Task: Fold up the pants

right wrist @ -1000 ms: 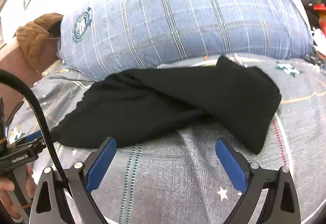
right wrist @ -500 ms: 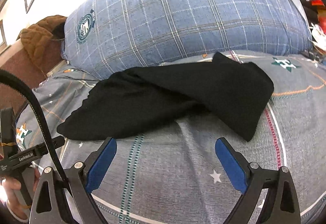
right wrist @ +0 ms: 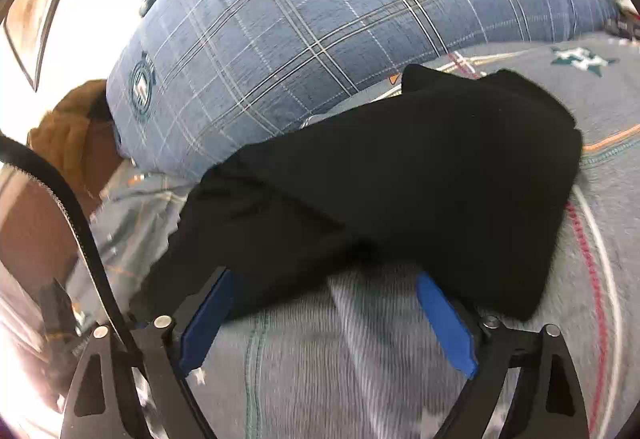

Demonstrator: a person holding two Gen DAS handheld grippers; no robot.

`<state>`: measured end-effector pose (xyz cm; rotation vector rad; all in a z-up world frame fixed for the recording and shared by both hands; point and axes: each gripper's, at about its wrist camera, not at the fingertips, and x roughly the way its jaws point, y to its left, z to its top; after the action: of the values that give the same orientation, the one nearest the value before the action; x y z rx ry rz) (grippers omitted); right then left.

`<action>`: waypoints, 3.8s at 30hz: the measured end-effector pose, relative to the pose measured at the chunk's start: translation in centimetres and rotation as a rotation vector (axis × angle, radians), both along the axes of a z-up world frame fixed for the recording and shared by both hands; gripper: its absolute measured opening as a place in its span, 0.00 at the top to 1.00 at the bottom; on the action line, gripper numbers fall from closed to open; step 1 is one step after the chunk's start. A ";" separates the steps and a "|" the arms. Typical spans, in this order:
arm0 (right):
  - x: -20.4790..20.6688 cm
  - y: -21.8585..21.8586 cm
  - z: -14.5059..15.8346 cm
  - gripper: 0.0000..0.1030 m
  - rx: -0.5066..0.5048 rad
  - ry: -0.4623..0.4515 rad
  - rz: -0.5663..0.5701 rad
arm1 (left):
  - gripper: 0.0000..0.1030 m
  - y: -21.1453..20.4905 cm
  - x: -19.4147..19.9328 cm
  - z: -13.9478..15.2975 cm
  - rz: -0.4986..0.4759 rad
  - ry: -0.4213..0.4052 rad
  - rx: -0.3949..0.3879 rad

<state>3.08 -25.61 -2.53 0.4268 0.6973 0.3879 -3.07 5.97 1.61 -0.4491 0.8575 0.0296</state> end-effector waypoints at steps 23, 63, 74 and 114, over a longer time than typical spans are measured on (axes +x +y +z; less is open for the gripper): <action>-5.9 4.4 5.1 0.88 -0.092 -0.129 0.196 | 0.89 5.1 -3.0 4.3 -0.119 -0.019 0.112; -8.1 8.9 3.5 0.35 -0.692 -0.242 0.195 | 0.36 -3.0 0.9 5.6 -0.322 0.010 0.005; -3.7 5.1 3.5 0.86 -0.616 -0.244 0.188 | 0.38 -13.3 9.4 3.1 -0.416 0.056 -0.100; 7.0 -4.4 4.5 0.48 -0.479 -0.070 0.015 | 0.27 -20.3 17.4 2.1 -0.524 0.105 0.111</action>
<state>10.11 -29.97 1.93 -0.0455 0.6994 0.2366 14.30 -14.37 3.68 -0.1096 1.0504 -0.3830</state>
